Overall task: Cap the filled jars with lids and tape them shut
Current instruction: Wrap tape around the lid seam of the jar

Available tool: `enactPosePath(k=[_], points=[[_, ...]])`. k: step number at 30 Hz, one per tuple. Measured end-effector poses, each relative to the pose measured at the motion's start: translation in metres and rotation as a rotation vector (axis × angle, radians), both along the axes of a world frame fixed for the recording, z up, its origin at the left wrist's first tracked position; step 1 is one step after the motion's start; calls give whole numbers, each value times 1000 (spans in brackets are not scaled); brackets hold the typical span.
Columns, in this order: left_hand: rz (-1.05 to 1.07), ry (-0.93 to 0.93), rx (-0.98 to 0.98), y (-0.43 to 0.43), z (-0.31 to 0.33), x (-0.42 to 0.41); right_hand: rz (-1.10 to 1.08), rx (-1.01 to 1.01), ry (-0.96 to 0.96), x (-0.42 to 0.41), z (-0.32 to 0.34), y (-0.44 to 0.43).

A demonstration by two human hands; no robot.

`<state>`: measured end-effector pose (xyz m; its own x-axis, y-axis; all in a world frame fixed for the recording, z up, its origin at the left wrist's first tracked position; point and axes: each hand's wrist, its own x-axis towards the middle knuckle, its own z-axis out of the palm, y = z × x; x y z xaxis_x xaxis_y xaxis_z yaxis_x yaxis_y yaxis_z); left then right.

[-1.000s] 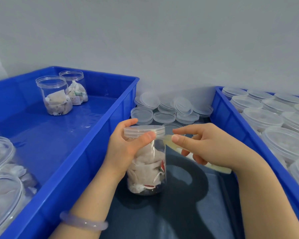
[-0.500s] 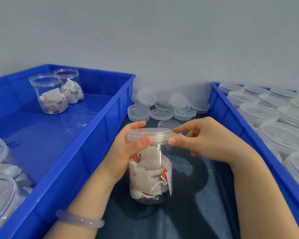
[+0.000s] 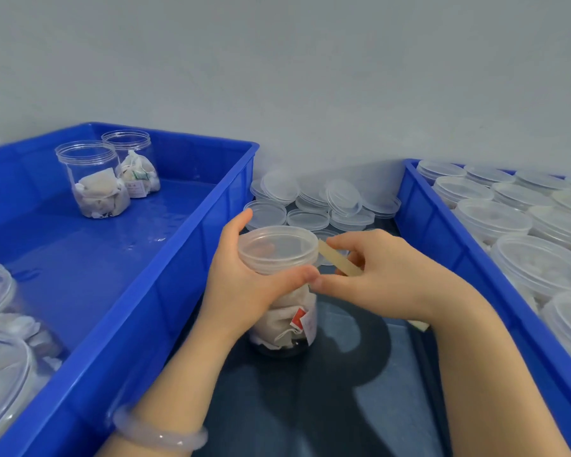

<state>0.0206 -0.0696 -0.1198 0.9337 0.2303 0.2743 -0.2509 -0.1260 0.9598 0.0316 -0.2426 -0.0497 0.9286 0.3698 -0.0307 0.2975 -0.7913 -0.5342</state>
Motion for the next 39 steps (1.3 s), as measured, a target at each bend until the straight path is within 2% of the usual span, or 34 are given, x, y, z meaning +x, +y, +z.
enactPosePath(k=[2, 4, 10, 21, 25, 30, 33, 36, 39], points=[[1, 18, -58, 7, 1, 3, 59, 71, 125, -3, 4, -4], [-30, 35, -107, 12, 1, 4, 54, 109, 166, -5, 7, -10], [-263, 85, -218, 7, 0, 0, -33, 173, 56, -2, 11, -24], [-370, 188, -308, 10, -5, 0, -33, 151, 80, 3, 2, -13], [-339, 161, -206, 10, -1, -1, -51, 106, 105, 3, 1, -15], [-180, 75, -122, 8, 2, -1, -98, -2, 34, -1, 2, -6], [-55, 47, 36, 0, 3, -4, 16, -57, 15, -3, 3, -2], [-3, 31, 26, 3, 1, -2, 142, 43, 122, -3, 3, -3], [-49, 49, -46, 11, 1, -1, 96, 90, 147, -4, 6, -11]])
